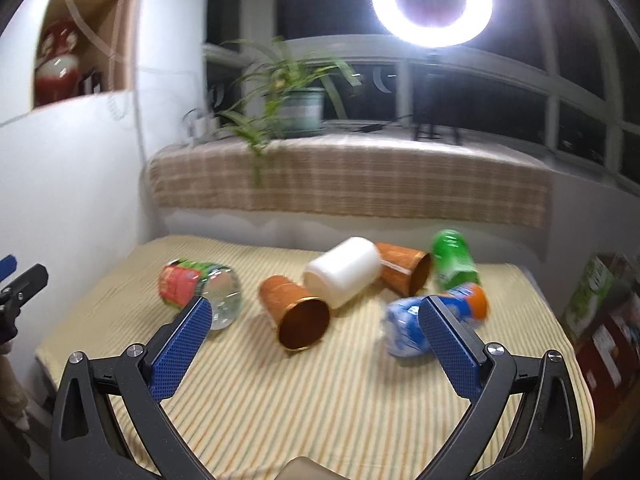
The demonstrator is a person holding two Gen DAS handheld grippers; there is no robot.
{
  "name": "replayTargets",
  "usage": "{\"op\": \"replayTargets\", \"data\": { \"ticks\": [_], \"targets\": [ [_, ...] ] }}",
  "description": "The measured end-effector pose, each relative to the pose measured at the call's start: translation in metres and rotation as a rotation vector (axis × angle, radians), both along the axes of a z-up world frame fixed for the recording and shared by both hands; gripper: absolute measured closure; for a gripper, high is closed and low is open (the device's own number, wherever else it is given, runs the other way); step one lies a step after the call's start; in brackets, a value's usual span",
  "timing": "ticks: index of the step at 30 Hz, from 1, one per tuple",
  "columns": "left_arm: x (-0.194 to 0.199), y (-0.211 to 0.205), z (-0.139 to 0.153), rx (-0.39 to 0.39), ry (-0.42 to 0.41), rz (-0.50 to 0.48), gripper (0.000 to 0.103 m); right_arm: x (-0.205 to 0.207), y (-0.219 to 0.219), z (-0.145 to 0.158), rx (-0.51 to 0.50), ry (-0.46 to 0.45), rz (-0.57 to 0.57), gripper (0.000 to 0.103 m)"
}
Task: Flip cup upright
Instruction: 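Move the right tool down over the red-and-green labelled cup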
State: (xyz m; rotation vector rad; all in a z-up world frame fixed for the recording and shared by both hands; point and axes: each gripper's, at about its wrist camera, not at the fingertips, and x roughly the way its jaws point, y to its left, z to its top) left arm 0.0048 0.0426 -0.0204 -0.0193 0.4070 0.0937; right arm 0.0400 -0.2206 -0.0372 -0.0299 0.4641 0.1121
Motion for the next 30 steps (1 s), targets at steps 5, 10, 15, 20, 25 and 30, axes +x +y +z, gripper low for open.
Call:
{"op": "replayTargets", "data": {
  "ticks": [5,10,15,20,25,30],
  "targets": [
    [-0.003,0.019,-0.013,-0.013,0.052,0.024,0.000,0.034,0.027,-0.005,-0.064,0.086,0.195,0.000],
    [-0.010,0.038,-0.022,-0.035,0.086,0.060,0.000,0.071,0.070,-0.014,-0.170,0.208,0.424,0.000],
    [-0.016,0.058,-0.028,-0.039,0.111,0.110,0.000,0.097,0.120,-0.023,-0.330,0.278,0.584,0.001],
    [-0.023,0.078,-0.035,-0.059,0.134,0.155,0.000,0.117,0.161,-0.039,-0.522,0.347,0.686,0.001],
    [-0.029,0.094,-0.038,-0.088,0.142,0.181,0.000,0.136,0.185,-0.060,-0.690,0.407,0.720,0.001],
    [-0.030,0.102,-0.038,-0.097,0.144,0.196,0.000,0.155,0.192,-0.074,-0.774,0.449,0.699,0.001]
  ]
}}
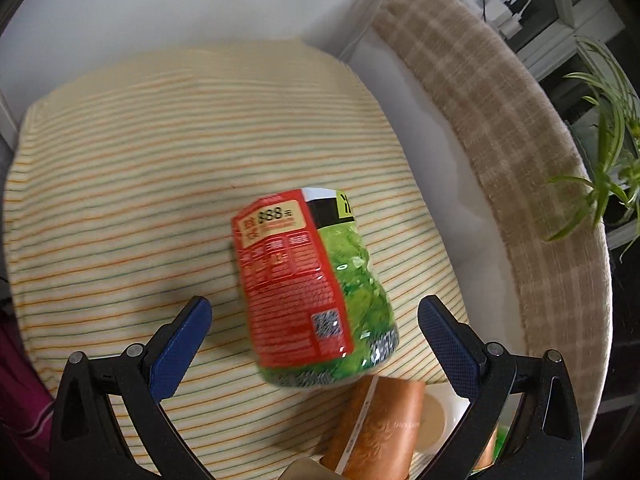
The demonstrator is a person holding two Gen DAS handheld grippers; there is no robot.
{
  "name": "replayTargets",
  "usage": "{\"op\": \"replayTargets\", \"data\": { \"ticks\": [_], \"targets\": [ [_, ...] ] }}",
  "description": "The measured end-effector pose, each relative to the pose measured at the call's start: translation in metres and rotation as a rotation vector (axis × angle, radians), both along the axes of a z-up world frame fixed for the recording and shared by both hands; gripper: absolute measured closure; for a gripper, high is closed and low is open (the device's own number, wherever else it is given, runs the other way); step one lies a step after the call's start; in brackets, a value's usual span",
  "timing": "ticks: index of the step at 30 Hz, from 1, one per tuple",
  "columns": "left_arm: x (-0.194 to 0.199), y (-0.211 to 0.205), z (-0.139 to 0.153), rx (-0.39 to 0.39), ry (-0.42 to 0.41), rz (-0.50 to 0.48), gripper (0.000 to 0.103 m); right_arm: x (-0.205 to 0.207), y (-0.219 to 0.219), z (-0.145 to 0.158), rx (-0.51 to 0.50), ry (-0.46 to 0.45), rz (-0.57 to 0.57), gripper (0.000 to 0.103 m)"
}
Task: Flip cup upright
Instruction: 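Move the right tool down over the red-and-green labelled cup, then close the right gripper on the red-and-green labelled cup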
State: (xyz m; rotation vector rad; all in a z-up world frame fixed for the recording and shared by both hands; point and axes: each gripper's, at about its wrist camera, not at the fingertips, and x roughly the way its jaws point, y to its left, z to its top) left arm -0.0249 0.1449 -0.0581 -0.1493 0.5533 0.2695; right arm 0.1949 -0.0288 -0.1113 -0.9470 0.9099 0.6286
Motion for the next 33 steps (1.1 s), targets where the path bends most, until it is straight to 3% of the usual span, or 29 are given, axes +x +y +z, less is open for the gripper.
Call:
{"op": "replayTargets", "data": {
  "ticks": [10,14,19,26,33],
  "targets": [
    [0.006,0.005,-0.004,-0.017,0.011,0.002,0.000,0.009,0.012,-0.023,-0.112,0.000,0.014,0.002],
    [0.006,0.006,-0.005,-0.014,0.015,0.006,0.000,0.011,0.015,-0.030,-0.139,0.001,0.020,0.015],
    [0.008,0.008,-0.006,-0.023,0.021,0.009,0.000,0.011,0.013,-0.029,-0.120,0.003,0.013,0.015],
    [0.007,0.003,-0.007,-0.013,0.017,-0.006,0.000,0.004,0.006,-0.007,-0.004,0.002,-0.023,0.016],
    [0.009,-0.007,-0.009,-0.023,0.016,-0.041,0.000,-0.025,-0.024,0.038,0.234,0.025,-0.127,0.016]
  ]
}}
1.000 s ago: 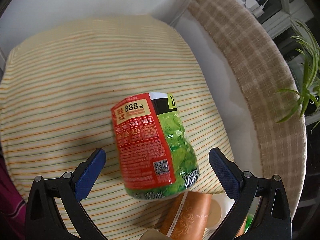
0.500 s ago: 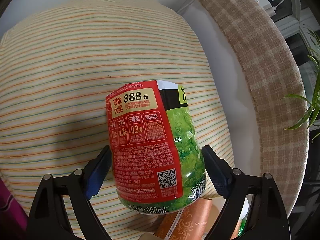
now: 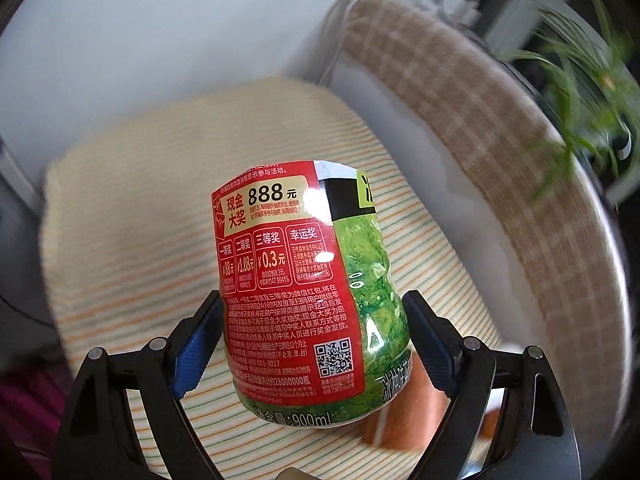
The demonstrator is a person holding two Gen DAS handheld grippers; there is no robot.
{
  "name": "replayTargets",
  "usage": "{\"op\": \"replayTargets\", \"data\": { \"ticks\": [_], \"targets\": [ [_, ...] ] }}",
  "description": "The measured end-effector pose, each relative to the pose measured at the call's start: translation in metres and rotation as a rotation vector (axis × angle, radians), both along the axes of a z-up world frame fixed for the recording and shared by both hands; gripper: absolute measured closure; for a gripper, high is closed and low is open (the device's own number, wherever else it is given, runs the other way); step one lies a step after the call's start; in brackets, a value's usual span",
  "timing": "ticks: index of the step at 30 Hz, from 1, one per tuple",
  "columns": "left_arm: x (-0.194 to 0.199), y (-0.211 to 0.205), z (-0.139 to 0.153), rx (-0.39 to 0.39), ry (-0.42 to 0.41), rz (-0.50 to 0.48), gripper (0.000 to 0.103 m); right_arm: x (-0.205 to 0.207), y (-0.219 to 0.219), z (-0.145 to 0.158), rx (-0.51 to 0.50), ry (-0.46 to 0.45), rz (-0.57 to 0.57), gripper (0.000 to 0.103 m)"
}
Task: Flip cup upright
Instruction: 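Close the right gripper on the red-and-green labelled cup, then lift the held cup and rotate the right tool to turn it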
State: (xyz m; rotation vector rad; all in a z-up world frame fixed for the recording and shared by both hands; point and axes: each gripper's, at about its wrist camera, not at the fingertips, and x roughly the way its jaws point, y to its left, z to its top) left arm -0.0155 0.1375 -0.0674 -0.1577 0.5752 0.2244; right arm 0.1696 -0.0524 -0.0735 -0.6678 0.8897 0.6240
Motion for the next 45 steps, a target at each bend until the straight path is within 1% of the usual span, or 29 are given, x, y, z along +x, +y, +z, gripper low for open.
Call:
{"op": "replayTargets", "data": {
  "ticks": [5,6,8,10,14,17,18,20,24,28,31,34,37,42,45],
  "targets": [
    [0.007,-0.018,-0.002,-0.011,0.003,-0.058,0.000,-0.027,-0.043,0.024,0.205,0.060,-0.151,0.016],
    [0.009,-0.023,-0.003,-0.010,0.004,-0.074,0.000,-0.033,-0.058,0.027,0.261,0.086,-0.199,0.016],
    [0.012,-0.032,-0.003,-0.008,0.007,-0.100,0.000,-0.042,-0.078,0.028,0.337,0.126,-0.273,0.016],
    [0.015,-0.041,-0.004,-0.012,0.009,-0.128,0.000,-0.048,-0.104,0.025,0.431,0.182,-0.374,0.016],
    [0.019,-0.057,-0.005,-0.024,0.014,-0.173,0.000,-0.067,-0.150,0.007,0.605,0.284,-0.559,0.015],
    [0.021,-0.069,-0.006,-0.021,0.019,-0.205,0.000,-0.078,-0.173,-0.013,0.698,0.357,-0.652,0.015],
    [0.021,-0.072,-0.006,-0.020,0.021,-0.213,0.000,-0.082,-0.182,-0.025,0.737,0.398,-0.697,0.015],
    [0.022,-0.078,-0.007,-0.021,0.027,-0.228,0.000,-0.083,-0.196,-0.042,0.783,0.451,-0.762,0.015],
    [0.023,-0.085,-0.008,-0.031,0.039,-0.246,0.000,-0.079,-0.212,-0.067,0.808,0.500,-0.866,0.015],
    [0.023,-0.086,-0.009,-0.036,0.049,-0.250,0.000,-0.076,-0.214,-0.078,0.818,0.529,-0.884,0.015],
    [0.028,-0.083,-0.010,-0.057,0.069,-0.250,0.000,-0.068,-0.210,-0.077,0.824,0.526,-0.876,0.014],
    [0.030,-0.081,-0.012,-0.078,0.087,-0.252,0.000,-0.063,-0.204,-0.074,0.785,0.511,-0.853,0.014],
    [0.031,-0.082,-0.012,-0.085,0.092,-0.261,0.000,-0.062,-0.210,-0.072,0.797,0.516,-0.858,0.014],
    [0.033,-0.088,-0.011,-0.092,0.097,-0.290,0.000,-0.070,-0.221,-0.069,0.818,0.511,-0.843,0.013],
    [0.035,-0.093,-0.011,-0.114,0.107,-0.315,0.000,-0.080,-0.227,-0.061,0.822,0.491,-0.830,0.013]
  ]
}}
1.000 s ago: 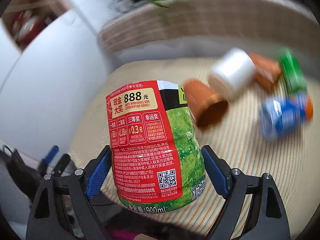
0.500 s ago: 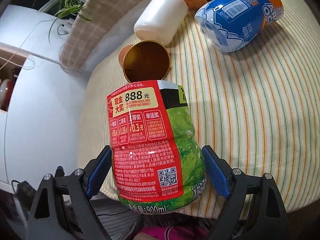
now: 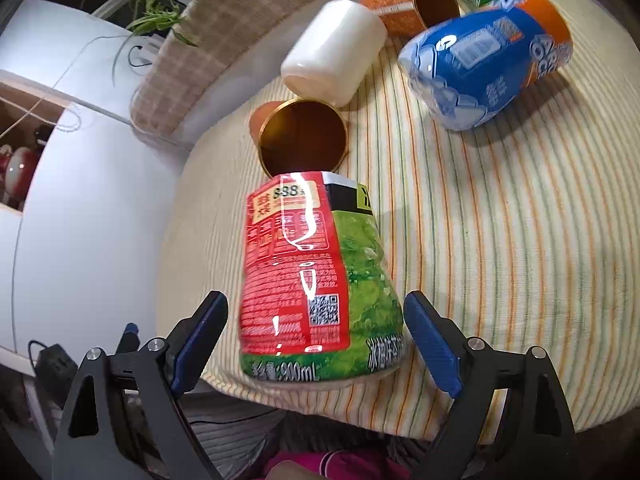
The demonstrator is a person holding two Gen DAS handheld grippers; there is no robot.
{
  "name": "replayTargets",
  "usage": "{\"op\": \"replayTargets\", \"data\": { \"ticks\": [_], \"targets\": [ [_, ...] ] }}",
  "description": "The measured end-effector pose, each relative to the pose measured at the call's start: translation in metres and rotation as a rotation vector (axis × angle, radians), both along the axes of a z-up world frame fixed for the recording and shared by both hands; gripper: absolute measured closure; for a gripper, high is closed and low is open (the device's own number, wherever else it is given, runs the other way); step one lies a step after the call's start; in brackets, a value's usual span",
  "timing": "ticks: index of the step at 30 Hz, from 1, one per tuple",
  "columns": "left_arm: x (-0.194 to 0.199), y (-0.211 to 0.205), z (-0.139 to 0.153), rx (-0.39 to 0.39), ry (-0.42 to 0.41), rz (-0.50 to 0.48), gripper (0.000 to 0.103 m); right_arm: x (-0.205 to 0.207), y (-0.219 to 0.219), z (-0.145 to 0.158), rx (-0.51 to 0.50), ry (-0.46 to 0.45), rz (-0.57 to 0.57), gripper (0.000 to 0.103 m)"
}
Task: Flip cup upright
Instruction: 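Lift the held cup and rotate the right tool to turn it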
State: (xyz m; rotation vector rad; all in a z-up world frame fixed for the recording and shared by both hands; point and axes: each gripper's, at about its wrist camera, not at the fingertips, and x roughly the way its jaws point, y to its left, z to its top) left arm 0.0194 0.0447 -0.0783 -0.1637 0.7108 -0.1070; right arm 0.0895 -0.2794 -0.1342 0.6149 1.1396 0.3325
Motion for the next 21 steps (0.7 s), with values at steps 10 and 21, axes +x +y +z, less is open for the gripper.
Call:
{"op": "replayTargets", "data": {
  "ticks": [10,21],
  "targets": [
    [0.041,-0.037,-0.004,-0.305,0.181,-0.220,0.000,-0.061,-0.024,0.037,-0.111,-0.236,-0.060,0.013],
    [0.100,-0.093,-0.045,-0.712,0.519,-0.339,0.001,-0.127,-0.081,0.027,-0.192,-0.254,-0.257,0.013]
  ]
}}
